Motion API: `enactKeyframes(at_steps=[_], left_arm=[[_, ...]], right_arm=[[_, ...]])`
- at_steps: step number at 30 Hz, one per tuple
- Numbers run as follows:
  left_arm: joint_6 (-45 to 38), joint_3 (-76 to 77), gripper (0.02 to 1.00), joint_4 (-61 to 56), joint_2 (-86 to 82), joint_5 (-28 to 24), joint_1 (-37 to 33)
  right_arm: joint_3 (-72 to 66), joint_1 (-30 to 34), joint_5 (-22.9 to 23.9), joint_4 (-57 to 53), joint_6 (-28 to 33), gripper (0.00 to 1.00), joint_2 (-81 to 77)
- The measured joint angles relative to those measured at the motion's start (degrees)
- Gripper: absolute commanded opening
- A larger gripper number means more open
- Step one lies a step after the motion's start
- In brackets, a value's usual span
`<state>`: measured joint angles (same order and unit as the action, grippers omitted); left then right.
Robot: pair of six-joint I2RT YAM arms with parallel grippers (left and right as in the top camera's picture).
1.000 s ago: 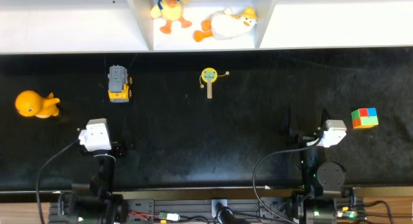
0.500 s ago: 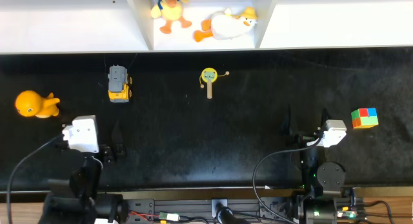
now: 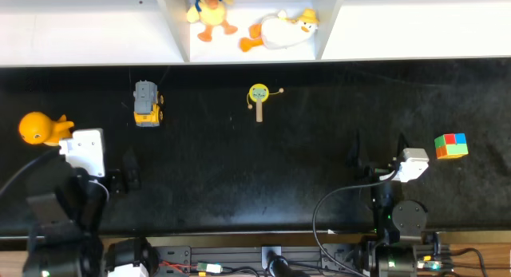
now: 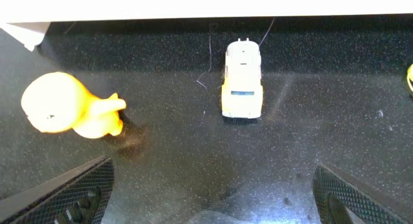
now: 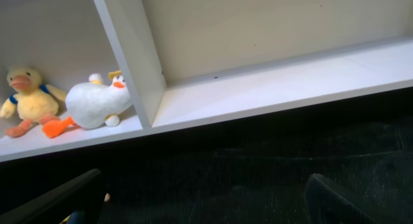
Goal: Store Toys
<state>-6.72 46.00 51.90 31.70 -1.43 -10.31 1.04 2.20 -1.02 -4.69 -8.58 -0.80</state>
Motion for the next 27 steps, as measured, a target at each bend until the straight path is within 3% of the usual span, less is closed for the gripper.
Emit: enactKeyframes(at_steps=[20, 27], left_arm=[[-28.8, 1.7, 0.996, 0.5, 18.5, -30.2, -28.7], [-41.4, 2.1, 0.996, 7.2, 19.0, -35.6, -38.6]], right_arm=[[0.0, 0.0, 0.0, 0.0, 0.0, 0.993, 0.0], [0.0, 0.0, 0.0, 0.0, 0.0, 0.996, 0.0]])
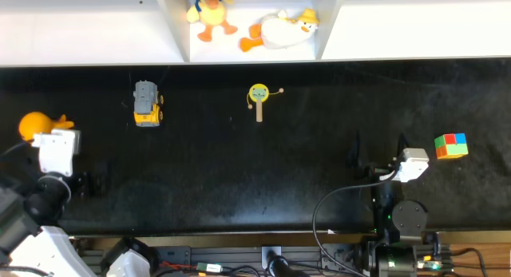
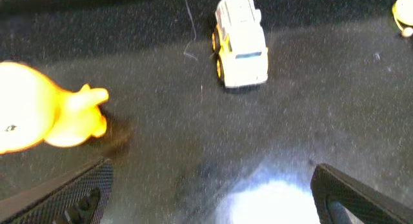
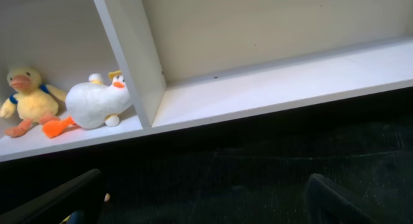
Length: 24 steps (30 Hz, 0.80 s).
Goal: Store Toys
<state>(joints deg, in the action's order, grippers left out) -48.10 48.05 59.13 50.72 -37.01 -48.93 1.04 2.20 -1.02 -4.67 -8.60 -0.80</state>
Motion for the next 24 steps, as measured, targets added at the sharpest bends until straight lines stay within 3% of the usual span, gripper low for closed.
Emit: enactKeyframes(at_steps=[7, 24], left_arm=[[-6.0, 2.6, 0.996, 3.5, 0.2, -1.3, -4.7], [-7.6, 8.7, 0.998, 2.6, 9.1, -0.9, -12.2]], right_arm=[[0.0, 0.0, 0.0, 0.0, 0.0, 0.996, 0.0], [0.0, 0.0, 0.0, 0.0, 0.0, 0.996, 0.0]])
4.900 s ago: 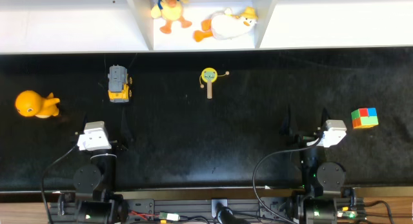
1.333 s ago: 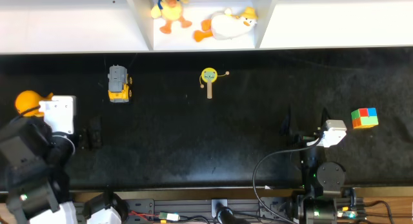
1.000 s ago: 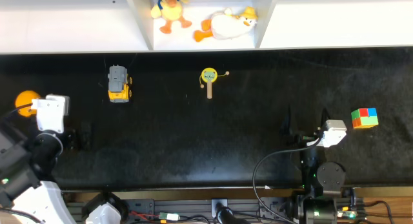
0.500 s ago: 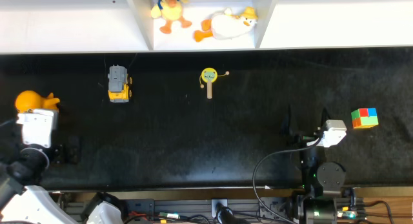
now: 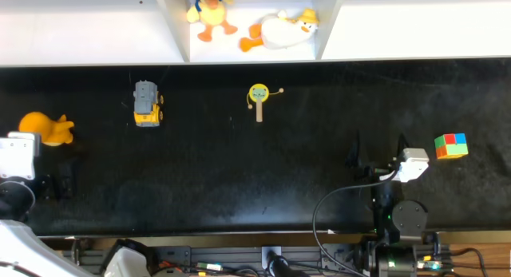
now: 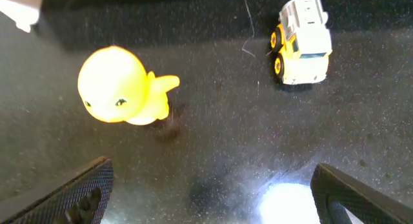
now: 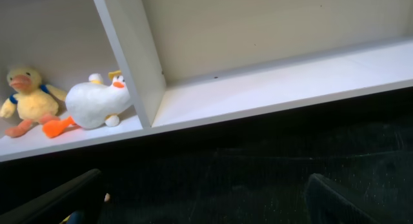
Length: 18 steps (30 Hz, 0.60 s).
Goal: Store Toys
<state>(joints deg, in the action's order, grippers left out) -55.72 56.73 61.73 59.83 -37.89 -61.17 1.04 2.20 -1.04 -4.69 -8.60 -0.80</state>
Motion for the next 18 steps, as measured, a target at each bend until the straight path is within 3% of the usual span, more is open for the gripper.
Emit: enactKeyframes(at_steps=[9, 18], left_arm=[[0.0, 0.0, 0.998, -2.3, 3.7, 0.3, -5.4], [-0.2, 0.0, 0.998, -6.1, 7.8, -1.8, -5.7]], right_arm=[[0.0, 0.0, 0.0, 0.0, 0.0, 0.996, 0.0], [0.0, 0.0, 0.0, 0.0, 0.0, 0.996, 0.0]])
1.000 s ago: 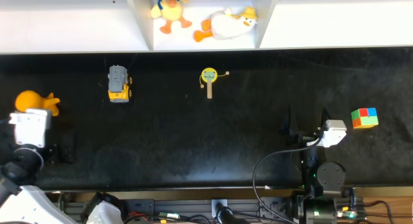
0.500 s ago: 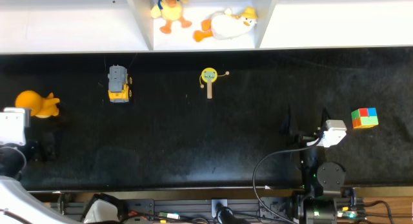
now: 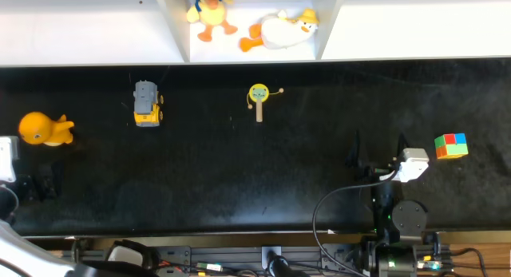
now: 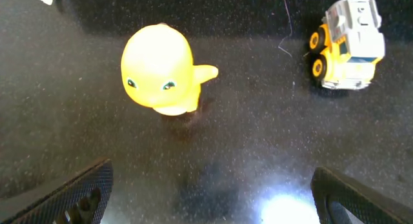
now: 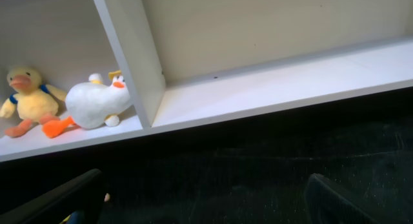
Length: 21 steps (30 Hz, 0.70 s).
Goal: Store Toys
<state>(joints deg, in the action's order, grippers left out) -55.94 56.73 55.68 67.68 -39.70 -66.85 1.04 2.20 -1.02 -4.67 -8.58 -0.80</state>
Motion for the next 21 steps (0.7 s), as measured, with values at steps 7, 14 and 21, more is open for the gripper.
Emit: enactKeyframes(at_steps=[7, 14, 21], left_arm=[[0.0, 0.0, 0.998, -5.9, 4.6, -1.2, 0.0], [0.4, 0.0, 0.998, -11.8, 8.0, -1.4, 1.0], [2.6, 0.0, 0.998, -17.2, 10.6, 0.6, 5.9]], right_arm=[[0.0, 0.0, 0.0, 0.0, 0.0, 0.996, 0.0], [0.0, 0.0, 0.0, 0.0, 0.0, 0.996, 0.0], [0.0, 0.0, 0.0, 0.0, 0.0, 0.996, 0.0]])
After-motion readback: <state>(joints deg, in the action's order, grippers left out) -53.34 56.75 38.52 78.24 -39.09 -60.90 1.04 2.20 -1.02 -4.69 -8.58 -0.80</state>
